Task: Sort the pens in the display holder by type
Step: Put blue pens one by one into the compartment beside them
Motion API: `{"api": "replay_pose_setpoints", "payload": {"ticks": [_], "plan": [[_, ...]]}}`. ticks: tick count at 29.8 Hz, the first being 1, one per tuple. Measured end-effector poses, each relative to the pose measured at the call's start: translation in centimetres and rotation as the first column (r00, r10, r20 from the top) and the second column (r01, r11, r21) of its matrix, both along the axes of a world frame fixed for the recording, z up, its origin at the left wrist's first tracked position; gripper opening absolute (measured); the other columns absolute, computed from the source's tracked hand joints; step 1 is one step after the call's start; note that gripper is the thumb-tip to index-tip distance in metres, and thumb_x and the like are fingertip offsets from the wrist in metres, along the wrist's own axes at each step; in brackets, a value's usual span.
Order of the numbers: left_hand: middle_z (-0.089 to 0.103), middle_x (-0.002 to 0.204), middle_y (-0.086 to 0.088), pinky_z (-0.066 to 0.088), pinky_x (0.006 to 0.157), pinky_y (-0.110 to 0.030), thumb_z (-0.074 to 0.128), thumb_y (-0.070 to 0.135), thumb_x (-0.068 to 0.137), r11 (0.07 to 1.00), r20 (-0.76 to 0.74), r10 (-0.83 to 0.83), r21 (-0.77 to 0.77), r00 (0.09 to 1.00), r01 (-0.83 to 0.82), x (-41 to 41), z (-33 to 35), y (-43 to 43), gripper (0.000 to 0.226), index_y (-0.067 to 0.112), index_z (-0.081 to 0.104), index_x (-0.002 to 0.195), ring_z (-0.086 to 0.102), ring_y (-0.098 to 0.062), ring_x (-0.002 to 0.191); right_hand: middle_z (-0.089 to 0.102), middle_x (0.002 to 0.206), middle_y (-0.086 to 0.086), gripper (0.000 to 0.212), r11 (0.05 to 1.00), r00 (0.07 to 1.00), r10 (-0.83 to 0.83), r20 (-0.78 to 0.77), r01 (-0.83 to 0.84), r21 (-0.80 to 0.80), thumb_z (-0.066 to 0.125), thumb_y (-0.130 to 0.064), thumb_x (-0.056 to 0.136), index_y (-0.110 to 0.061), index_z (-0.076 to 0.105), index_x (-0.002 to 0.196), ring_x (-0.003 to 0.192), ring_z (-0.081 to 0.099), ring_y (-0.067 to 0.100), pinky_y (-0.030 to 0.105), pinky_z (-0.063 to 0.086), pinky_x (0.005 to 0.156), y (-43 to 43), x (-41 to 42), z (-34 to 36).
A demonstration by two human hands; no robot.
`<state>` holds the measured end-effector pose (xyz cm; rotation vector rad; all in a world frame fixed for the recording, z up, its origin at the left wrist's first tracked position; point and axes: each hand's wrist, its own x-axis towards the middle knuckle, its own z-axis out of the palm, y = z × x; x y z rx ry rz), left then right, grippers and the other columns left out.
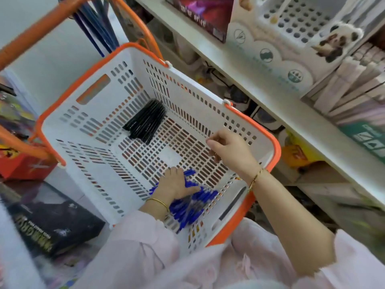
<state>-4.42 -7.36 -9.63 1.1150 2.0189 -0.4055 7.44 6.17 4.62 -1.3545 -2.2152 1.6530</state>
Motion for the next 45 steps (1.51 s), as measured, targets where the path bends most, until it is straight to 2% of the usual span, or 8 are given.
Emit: {"api": "replay_pose_setpoints", "payload": {"ticks": [3, 8, 15, 21, 26, 36, 41, 45], "plan": [[0.041, 0.128, -0.01, 0.038, 0.099, -0.036, 0.061, 0.078, 0.065, 0.996, 0.104, -0.068, -0.054, 0.992, 0.074, 0.1, 0.4, -0.1, 0.099, 0.008, 0.038, 0.131, 0.038, -0.026, 0.117, 0.068, 0.078, 0.004, 0.011, 0.999, 1.0, -0.026, 0.005, 0.026, -0.029, 0.052, -0.021, 0.095, -0.024, 0.058, 0.086, 0.058, 0.06, 0.008, 0.013, 0.045, 0.048, 0.0, 0.1, -0.2], [0.042, 0.125, -0.008, 0.037, 0.096, -0.033, 0.081, 0.061, 0.056, 0.988, 0.049, -0.147, -0.03, 0.988, 0.148, 1.1, 0.1, -0.9, 0.098, 0.011, 0.037, 0.128, 0.038, -0.023, 0.112, 0.068, 0.08, 0.005, 0.009, 0.997, 0.999, -0.042, 0.02, 0.043, -0.06, 0.051, -0.023, 0.096, -0.021, 0.058, 0.092, 0.06, 0.059, 0.009, 0.018, 0.043, 0.051, 0.2, 0.1, -0.3], [0.05, 0.118, -0.005, 0.038, 0.093, -0.039, 0.078, 0.059, 0.062, 0.998, 0.057, -0.041, -0.047, 0.998, 0.044, 2.3, 0.0, -0.6, 0.083, 0.013, 0.041, 0.12, 0.049, -0.025, 0.108, 0.067, 0.079, 0.003, 0.009, 0.997, 0.998, -0.047, 0.039, 0.05, -0.059, 0.05, -0.023, 0.096, -0.021, 0.058, 0.094, 0.057, 0.058, 0.007, 0.01, 0.037, 0.042, 0.2, -0.1, -0.7], [0.05, 0.094, -0.001, 0.042, 0.069, -0.032, 0.082, 0.043, 0.066, 0.997, 0.114, 0.079, -0.005, 0.99, -0.079, 3.2, 0.3, -0.4, 0.059, 0.018, 0.037, 0.096, 0.049, -0.019, 0.085, 0.067, 0.077, 0.003, 0.012, 0.998, 0.998, -0.04, 0.041, 0.042, -0.056, 0.049, -0.022, 0.096, -0.016, 0.059, 0.095, 0.056, 0.057, 0.007, 0.01, 0.037, 0.043, 0.3, -0.4, -0.9], [0.059, 0.105, -0.004, 0.044, 0.07, -0.031, 0.078, 0.038, 0.07, 0.993, 0.125, 0.117, -0.037, 0.985, -0.113, 3.4, 0.4, -0.3, 0.049, 0.019, 0.041, 0.097, 0.053, -0.02, 0.088, 0.067, 0.077, 0.003, 0.011, 0.998, 0.998, -0.04, 0.041, 0.042, -0.052, 0.049, -0.022, 0.096, -0.019, 0.058, 0.092, 0.056, 0.057, 0.007, 0.012, 0.037, 0.043, 0.3, -0.3, -0.9], [0.055, 0.098, -0.003, 0.047, 0.069, -0.031, 0.07, 0.025, 0.074, 0.978, 0.213, 0.206, -0.022, 0.955, -0.206, 3.4, 0.6, 0.2, 0.037, 0.017, 0.043, 0.099, 0.055, -0.019, 0.088, 0.068, 0.077, 0.005, 0.012, 0.997, 0.998, -0.055, 0.032, 0.057, -0.049, 0.049, -0.022, 0.096, -0.018, 0.059, 0.091, 0.057, 0.058, 0.01, 0.016, 0.042, 0.049, 0.4, 0.0, -1.0], [0.052, 0.083, 0.0, 0.044, 0.062, -0.029, 0.074, 0.025, 0.073, 0.902, 0.328, 0.409, -0.001, 0.852, -0.433, 2.0, 1.8, 1.5, 0.032, 0.018, 0.046, 0.087, 0.052, -0.014, 0.075, 0.068, 0.076, 0.005, 0.013, 0.997, 0.997, -0.068, 0.032, 0.069, -0.022, 0.049, -0.022, 0.096, -0.015, 0.06, 0.092, 0.056, 0.059, 0.01, 0.013, 0.039, 0.045, 0.4, 0.2, -1.0], [0.059, 0.077, -0.008, 0.05, 0.06, -0.03, 0.074, 0.013, 0.071, 0.709, 0.592, 0.583, -0.035, 0.557, -0.704, 0.2, 4.6, 2.3, 0.026, 0.013, 0.05, 0.08, 0.059, -0.019, 0.065, 0.067, 0.078, 0.005, 0.013, 0.996, 0.997, -0.08, 0.013, 0.08, -0.041, 0.05, -0.023, 0.096, -0.016, 0.06, 0.093, 0.056, 0.057, 0.007, 0.01, 0.037, 0.042, 0.3, 0.2, -0.7]]}}
